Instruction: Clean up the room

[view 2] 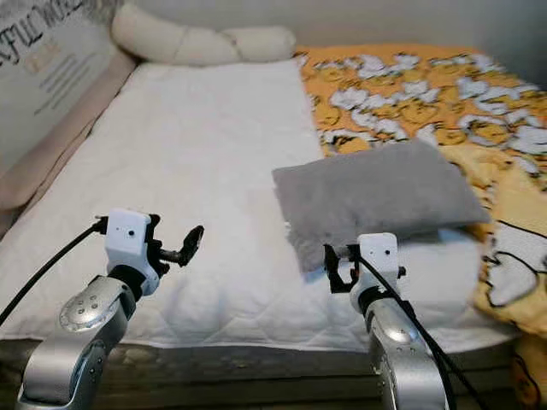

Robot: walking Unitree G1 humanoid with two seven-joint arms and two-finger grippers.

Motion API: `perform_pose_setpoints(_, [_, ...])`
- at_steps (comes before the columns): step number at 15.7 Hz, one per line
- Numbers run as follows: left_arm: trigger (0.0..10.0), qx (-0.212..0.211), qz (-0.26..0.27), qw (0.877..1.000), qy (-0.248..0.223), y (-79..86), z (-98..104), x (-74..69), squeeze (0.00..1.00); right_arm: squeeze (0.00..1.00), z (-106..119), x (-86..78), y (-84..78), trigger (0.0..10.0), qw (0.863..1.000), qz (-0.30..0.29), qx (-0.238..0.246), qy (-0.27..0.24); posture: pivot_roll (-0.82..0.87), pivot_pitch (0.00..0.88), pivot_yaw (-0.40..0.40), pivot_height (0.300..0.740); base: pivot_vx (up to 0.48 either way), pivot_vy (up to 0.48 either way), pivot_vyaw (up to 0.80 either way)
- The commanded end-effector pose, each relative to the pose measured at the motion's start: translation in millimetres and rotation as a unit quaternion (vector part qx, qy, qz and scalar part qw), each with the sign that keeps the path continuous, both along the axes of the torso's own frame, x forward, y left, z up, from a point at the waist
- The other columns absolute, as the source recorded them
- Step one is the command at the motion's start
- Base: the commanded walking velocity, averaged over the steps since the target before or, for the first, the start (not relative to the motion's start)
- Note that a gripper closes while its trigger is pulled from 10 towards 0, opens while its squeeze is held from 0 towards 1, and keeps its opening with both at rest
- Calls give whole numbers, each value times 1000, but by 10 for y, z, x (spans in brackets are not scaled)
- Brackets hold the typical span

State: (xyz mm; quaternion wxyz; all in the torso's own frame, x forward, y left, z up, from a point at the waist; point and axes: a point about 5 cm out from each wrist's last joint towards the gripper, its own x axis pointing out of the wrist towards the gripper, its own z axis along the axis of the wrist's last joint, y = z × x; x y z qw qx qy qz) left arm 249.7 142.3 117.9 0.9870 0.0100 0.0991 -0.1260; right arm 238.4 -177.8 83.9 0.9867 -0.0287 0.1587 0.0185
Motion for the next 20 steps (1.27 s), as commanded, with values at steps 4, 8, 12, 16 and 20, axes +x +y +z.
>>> perform_pose_setpoints(4, [10000,3,2,1000,-4,37,16,-25,0,0,48,25,41,10000,1000,7,5,-9,30,0,29,740,267,0,0])
perform_pose_setpoints(8, [10000,5,-1,1000,-3,42,17,-35,0,0,46,9,42,10000,1000,9,2,-11,29,0,33,740,266,0,-400])
perform_pose_setpoints(12, [10000,6,0,1000,-2,44,15,-46,0,0,46,14,68,10000,999,32,-21,-12,38,0,29,740,269,0,400])
perform_pose_setpoints(16, [10000,7,11,1000,-1,71,18,-68,0,0,34,20,66,10000,1000,24,-5,-8,50,0,20,740,190,0,200])
perform_pose_setpoints(20, [10000,6,15,1000,1,83,15,-87,0,0,25,16,75,10000,1000,28,-6,-6,51,0,18,740,0,0,0])
